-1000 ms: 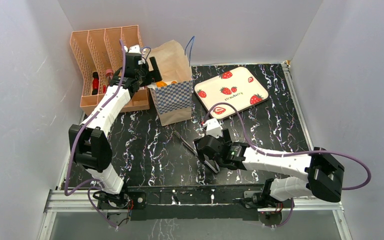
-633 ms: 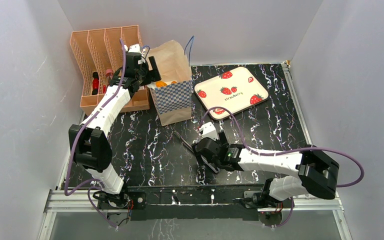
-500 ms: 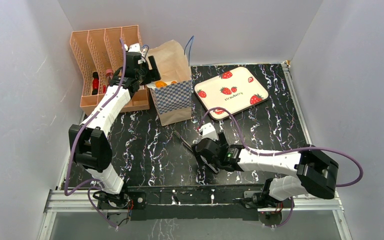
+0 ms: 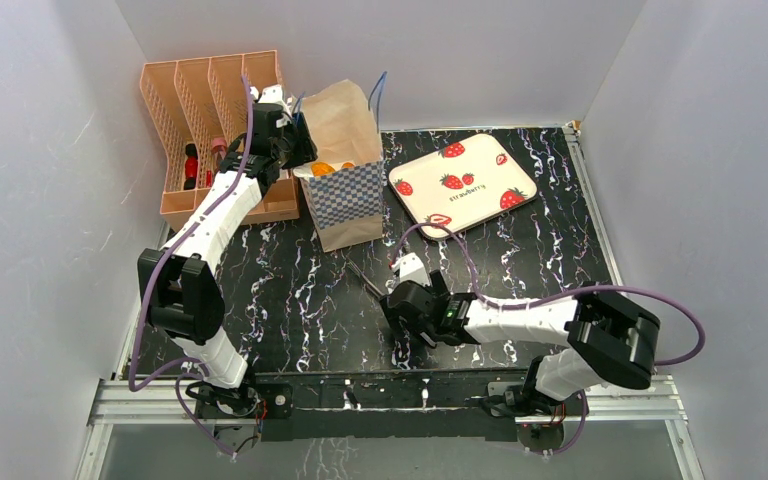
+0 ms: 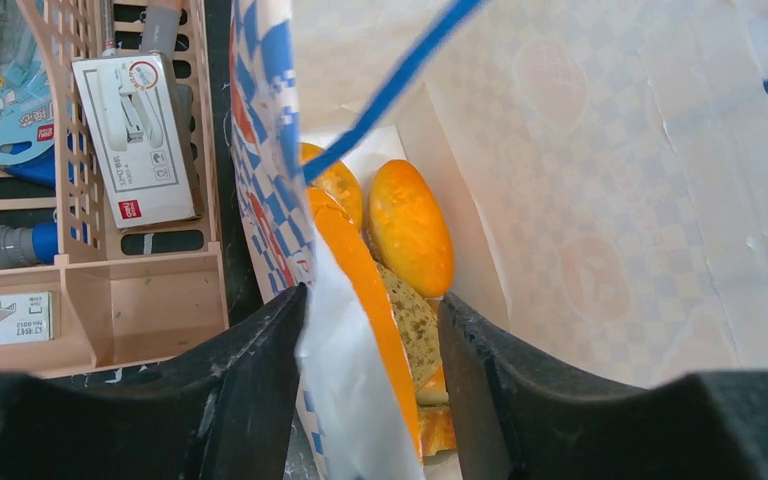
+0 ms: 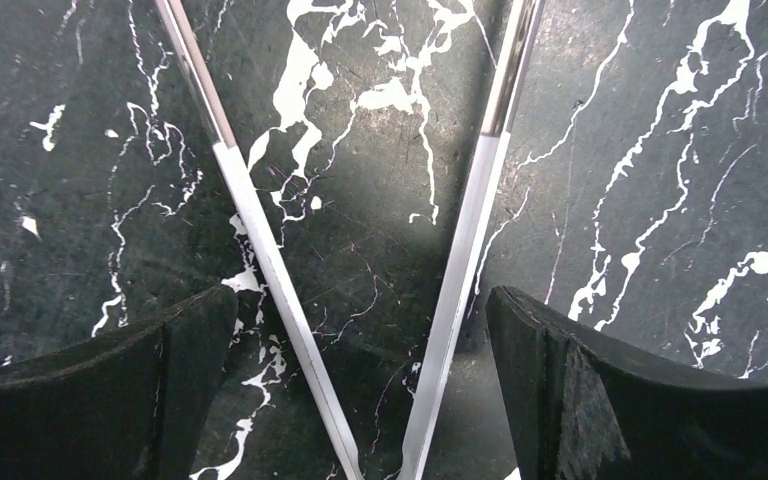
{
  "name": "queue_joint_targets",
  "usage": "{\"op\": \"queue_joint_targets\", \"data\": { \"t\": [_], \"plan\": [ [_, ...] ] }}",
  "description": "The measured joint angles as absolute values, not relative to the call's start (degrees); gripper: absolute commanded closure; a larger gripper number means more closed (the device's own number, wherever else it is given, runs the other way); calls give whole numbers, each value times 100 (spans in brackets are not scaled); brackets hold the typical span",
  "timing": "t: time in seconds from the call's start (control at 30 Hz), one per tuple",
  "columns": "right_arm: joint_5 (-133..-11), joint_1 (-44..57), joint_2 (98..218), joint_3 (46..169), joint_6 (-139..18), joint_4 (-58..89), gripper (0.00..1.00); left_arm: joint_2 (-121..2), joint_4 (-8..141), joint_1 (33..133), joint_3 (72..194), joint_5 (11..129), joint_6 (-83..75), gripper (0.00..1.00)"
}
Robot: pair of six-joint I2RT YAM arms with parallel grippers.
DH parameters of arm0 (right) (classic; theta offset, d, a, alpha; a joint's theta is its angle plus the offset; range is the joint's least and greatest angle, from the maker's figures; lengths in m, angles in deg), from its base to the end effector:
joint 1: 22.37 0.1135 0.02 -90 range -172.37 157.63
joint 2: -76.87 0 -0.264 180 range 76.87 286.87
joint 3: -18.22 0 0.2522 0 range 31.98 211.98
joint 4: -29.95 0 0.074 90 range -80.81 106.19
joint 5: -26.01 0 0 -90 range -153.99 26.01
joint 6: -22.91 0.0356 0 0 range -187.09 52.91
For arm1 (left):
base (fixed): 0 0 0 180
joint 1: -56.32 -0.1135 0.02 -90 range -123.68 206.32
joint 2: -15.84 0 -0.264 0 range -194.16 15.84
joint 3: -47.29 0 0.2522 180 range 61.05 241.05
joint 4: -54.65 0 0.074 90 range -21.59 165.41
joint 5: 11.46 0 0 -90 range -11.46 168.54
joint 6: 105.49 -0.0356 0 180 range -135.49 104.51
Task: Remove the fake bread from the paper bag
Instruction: Pick up the clamp at the center of the board.
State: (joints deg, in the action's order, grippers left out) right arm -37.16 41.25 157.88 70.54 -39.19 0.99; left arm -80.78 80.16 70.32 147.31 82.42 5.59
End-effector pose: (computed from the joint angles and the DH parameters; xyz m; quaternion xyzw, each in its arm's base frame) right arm 0.1284 0.2227 0.1638 -0.2250 0.9090 0.0387 0.3487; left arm 0.3922 -0.0953 0.3495 -0.0701 0.8263 -0.1414 0.5406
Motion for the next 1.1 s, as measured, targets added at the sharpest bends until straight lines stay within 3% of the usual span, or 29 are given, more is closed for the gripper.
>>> {"op": "queue_joint_targets", "data": {
  "t": [0.13,0.3,0.4,0.67,1.1],
  "plan": [
    [-3725,4092,15957,6960,-3934,309,16,-8078,7972,7032,14729,8198,544,60],
    [-3714,4037,16000,6853,-3978,672,45,-8080,7920,7030,14729,8132,509,67],
    [-3685,4018,16046,6818,-3989,842,55,-8080,7911,7030,14729,8106,507,69],
    [-3657,4013,16009,6816,-3943,779,74,-8148,7865,7032,14731,8087,491,83],
    [-3786,4013,15111,7127,-3412,-649,90,-8585,7745,7032,15321,8122,292,99]
  ]
}}
